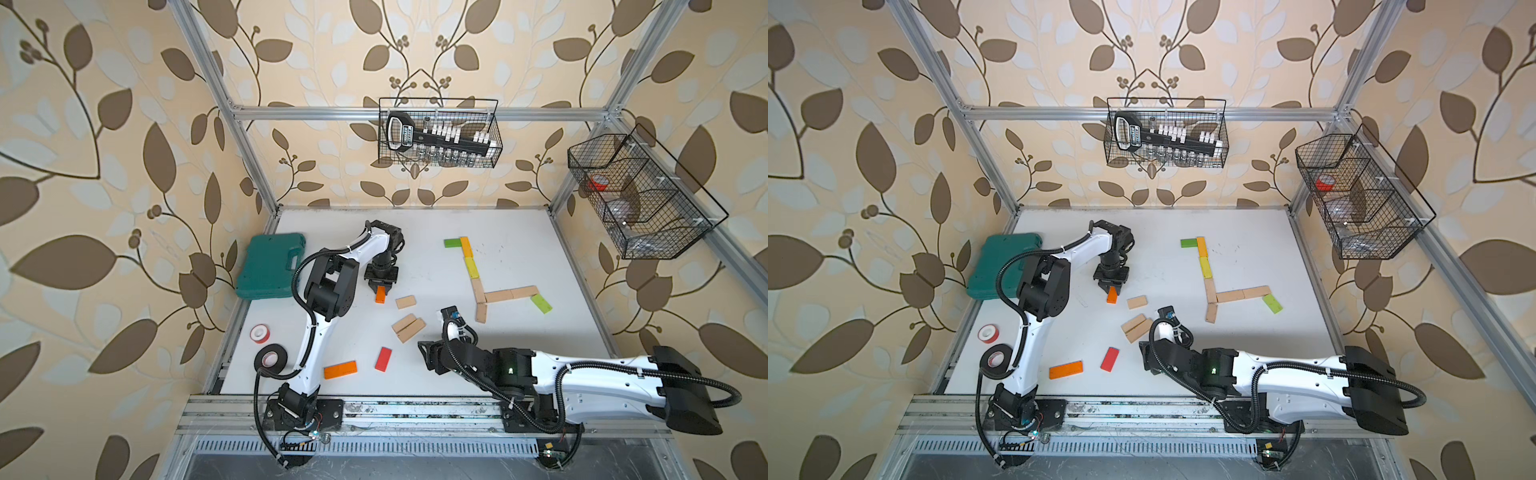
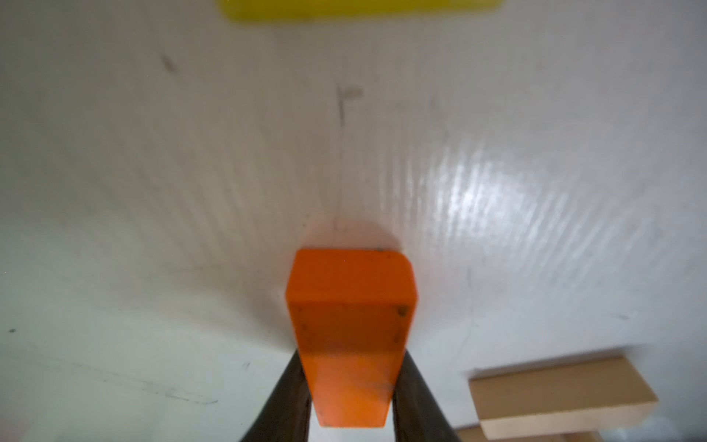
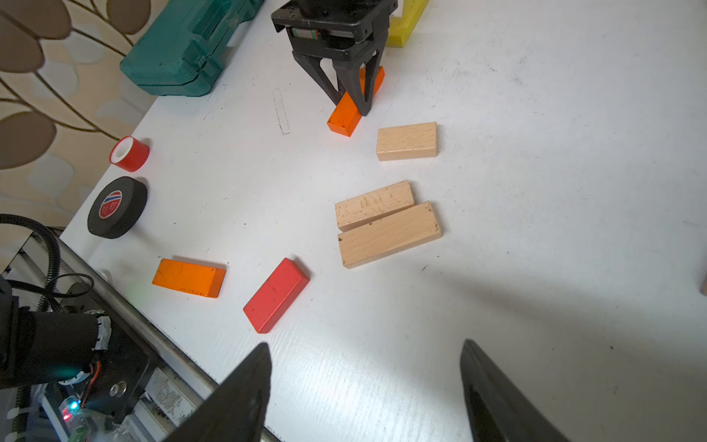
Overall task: Assemble a giraffe with building blocks
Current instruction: Assemble the building block at the center of the board.
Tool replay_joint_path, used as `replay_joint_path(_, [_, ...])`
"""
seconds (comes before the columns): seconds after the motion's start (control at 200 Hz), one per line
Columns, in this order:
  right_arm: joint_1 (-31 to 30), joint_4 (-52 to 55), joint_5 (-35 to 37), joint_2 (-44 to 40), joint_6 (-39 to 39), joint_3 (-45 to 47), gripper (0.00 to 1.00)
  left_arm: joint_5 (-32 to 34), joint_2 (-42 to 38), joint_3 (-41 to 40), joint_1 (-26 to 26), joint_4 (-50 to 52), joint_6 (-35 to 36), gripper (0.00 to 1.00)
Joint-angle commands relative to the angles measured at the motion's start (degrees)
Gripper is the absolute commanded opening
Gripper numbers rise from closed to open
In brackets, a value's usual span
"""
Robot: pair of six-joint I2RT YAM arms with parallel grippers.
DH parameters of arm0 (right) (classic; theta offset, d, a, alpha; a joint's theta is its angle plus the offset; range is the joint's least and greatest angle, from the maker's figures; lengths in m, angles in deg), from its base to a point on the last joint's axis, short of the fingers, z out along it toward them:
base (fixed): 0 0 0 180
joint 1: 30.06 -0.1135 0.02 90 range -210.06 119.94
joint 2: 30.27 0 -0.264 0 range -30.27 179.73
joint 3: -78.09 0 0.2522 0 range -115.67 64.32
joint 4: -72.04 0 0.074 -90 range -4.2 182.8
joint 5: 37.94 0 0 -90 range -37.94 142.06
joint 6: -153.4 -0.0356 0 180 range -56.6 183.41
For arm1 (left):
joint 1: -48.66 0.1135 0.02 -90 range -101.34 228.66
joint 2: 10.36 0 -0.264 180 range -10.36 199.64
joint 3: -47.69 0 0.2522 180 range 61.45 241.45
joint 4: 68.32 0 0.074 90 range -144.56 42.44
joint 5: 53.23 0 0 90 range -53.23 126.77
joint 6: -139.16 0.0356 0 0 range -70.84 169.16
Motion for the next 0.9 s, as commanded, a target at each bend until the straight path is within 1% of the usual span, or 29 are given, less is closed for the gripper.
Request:
replay_joint_path(0.0, [-0.50,1.20,1.66,0.68,0.94,-0.88,0.74,0.83,1.46,2.53,-0.23,1.99,0.00,0.28])
replay_joint_path(0.16, [-0.45,1.18,1.93,1.04,1.68,-1.09,0.74,1.38,3.21,6.39,-0.12,3.42,0.54,0.27])
replay_joint_path(0.175, [-0.51,1.16,1.93,1.09,1.76,-1.05,0.74,1.37,3.54,8.31,-0.10,3.63,0.56,0.27])
replay_joint_path(0.27, [-0.48,1.14,2.11,1.21,1.94,-0.94,0.74,1.50,5.35,11.51,0.25,5.18,0.64,0.27])
replay_joint_path(0.38, [-0.40,1.13,1.93,1.27,1.94,-0.77,0.74,1.98,6.41,13.13,0.64,5.79,0.57,0.28])
replay_joint_path(0.445, [-0.37,1.13,1.98,1.27,1.94,-0.64,0.74,1.99,6.83,13.66,0.82,5.99,0.55,0.31])
replay_joint_path(0.555, [-0.28,1.13,2.11,1.45,2.27,-0.70,0.74,2.06,7.21,14.35,0.87,6.34,0.44,0.44])
replay_joint_path(0.615, [-0.27,1.08,2.11,1.56,2.32,-0.78,0.74,2.23,7.14,14.48,0.83,6.43,0.44,0.47])
replay_joint_path(0.66, [-0.30,1.13,2.11,1.61,2.33,-0.83,0.74,2.32,6.98,14.49,0.91,6.44,0.37,0.47])
replay_joint_path(0.805, [-0.25,1.13,1.85,1.97,2.25,-0.83,0.74,2.40,6.77,15.04,0.99,6.52,0.35,0.35])
replay_joint_path(0.9, [-0.19,1.13,1.84,2.04,2.32,-0.83,0.74,2.20,7.36,15.92,1.09,6.87,0.57,0.32])
